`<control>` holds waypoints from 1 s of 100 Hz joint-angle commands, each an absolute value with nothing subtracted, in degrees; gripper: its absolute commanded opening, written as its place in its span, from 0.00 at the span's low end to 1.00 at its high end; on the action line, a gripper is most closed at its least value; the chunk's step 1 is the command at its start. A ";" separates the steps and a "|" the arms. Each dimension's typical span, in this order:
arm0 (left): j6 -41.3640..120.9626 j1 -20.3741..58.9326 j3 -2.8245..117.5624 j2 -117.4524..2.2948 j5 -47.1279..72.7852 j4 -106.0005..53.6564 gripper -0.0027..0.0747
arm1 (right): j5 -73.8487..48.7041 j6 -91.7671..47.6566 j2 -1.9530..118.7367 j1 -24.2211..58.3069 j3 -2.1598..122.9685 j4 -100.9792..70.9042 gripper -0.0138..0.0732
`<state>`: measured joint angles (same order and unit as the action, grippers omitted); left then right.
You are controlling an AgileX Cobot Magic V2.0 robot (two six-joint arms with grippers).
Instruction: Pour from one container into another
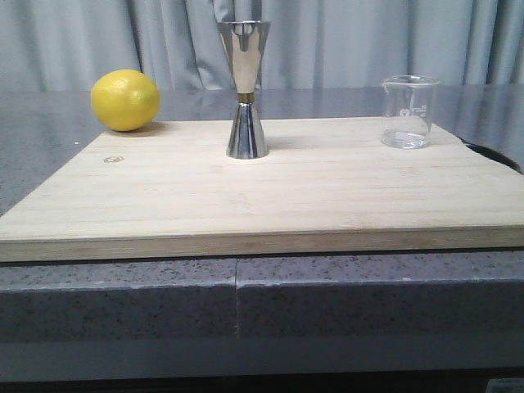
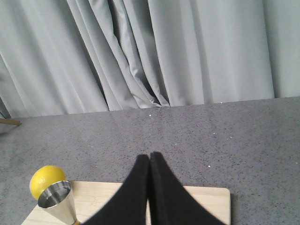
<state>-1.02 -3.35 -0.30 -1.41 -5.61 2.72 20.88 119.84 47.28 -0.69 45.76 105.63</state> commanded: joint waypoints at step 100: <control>-1.21 -3.52 -1.43 -1.81 -8.12 2.28 0.01 | 18.64 119.86 46.84 -0.93 47.21 106.96 0.08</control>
<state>-1.02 -3.35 -0.30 -1.41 -3.96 2.72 20.88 119.84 47.28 -0.69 45.76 105.63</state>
